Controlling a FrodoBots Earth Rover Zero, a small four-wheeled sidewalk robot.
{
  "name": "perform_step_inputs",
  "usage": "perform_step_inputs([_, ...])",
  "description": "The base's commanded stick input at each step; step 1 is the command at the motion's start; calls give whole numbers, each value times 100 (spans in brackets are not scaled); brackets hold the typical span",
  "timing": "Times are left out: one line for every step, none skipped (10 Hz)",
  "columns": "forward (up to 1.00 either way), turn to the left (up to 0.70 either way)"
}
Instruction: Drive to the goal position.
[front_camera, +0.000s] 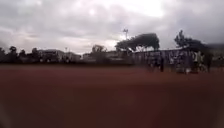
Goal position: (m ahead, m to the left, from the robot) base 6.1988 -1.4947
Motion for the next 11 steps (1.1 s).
perform_step_inputs([70,0])
perform_step_inputs([70,0])
perform_step_inputs([70,0])
perform_step_inputs([70,0])
perform_step_inputs([70,0])
perform_step_inputs([70,0])
perform_step_inputs([70,0])
perform_step_inputs([70,0])
perform_step_inputs([70,0])
perform_step_inputs([70,0])
perform_step_inputs([70,0])
